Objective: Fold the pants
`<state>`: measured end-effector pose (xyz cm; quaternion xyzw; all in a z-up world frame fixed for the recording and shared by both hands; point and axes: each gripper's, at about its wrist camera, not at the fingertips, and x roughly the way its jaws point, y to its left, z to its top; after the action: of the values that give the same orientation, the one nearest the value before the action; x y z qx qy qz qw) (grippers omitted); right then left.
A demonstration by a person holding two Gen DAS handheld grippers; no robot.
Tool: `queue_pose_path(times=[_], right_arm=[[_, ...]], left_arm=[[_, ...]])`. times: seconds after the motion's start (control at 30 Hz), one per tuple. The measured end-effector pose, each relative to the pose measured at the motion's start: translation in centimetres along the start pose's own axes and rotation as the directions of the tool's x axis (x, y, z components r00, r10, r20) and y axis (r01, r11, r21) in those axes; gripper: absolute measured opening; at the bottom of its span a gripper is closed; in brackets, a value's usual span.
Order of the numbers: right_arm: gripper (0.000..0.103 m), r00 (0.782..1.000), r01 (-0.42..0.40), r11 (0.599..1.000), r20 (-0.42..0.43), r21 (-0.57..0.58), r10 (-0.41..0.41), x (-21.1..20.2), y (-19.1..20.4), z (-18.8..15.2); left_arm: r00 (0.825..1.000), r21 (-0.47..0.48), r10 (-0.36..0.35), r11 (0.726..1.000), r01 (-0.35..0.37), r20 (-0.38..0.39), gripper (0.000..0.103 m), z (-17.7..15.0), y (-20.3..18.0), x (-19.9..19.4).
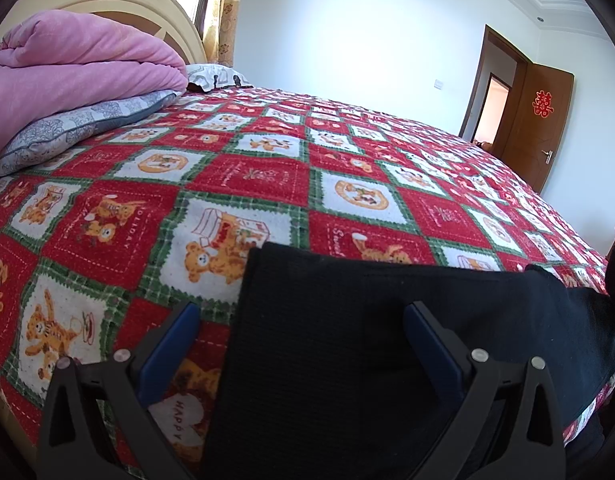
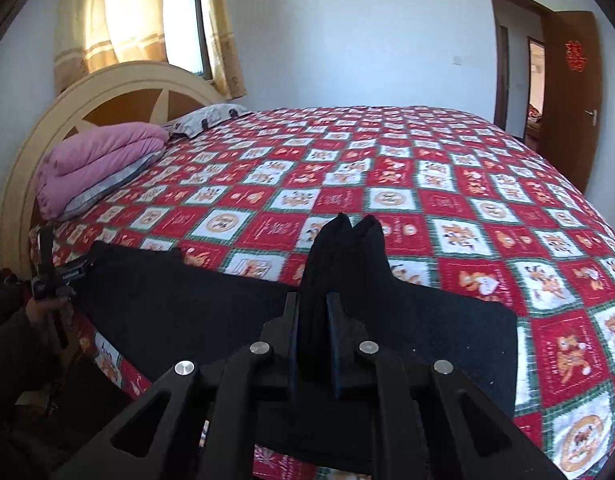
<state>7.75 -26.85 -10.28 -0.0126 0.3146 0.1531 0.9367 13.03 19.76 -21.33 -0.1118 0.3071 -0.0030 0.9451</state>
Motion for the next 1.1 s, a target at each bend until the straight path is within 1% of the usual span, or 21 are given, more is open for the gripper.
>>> queue_pose_path(times=[0.27,0.57,0.77,0.87,1.1], right_arm=[[0.013,0.998,-0.027,0.995,-0.061,-0.093,0.021,3.5,4.4,-0.9],[0.013,0.988,-0.089,0.979,-0.144,-0.182,0.063,6.6,8.3,-2.6],[0.013,0.981,-0.093,0.961,-0.191,-0.260,0.044,8.0,9.8,-4.3],[0.013,0.977,-0.095,0.957,-0.211,-0.274,0.036,8.6,10.1,-4.9],[0.013,0.978,-0.083,0.938,-0.207,-0.337,0.012,9.0,10.9,-5.6]], left_arm=[[1.000,0.000,0.000,1.000,0.000,0.001,0.103,0.0,0.0,0.0],[1.000,0.002,0.006,1.000,-0.006,0.003,0.103,0.1,0.1,0.1],[1.000,0.004,0.006,1.000,-0.006,0.002,0.103,0.0,0.0,0.1],[1.000,0.004,0.006,1.000,-0.006,0.002,0.103,0.0,0.0,0.1],[1.000,0.009,0.010,1.000,-0.010,0.005,0.103,0.2,0.0,0.2]])
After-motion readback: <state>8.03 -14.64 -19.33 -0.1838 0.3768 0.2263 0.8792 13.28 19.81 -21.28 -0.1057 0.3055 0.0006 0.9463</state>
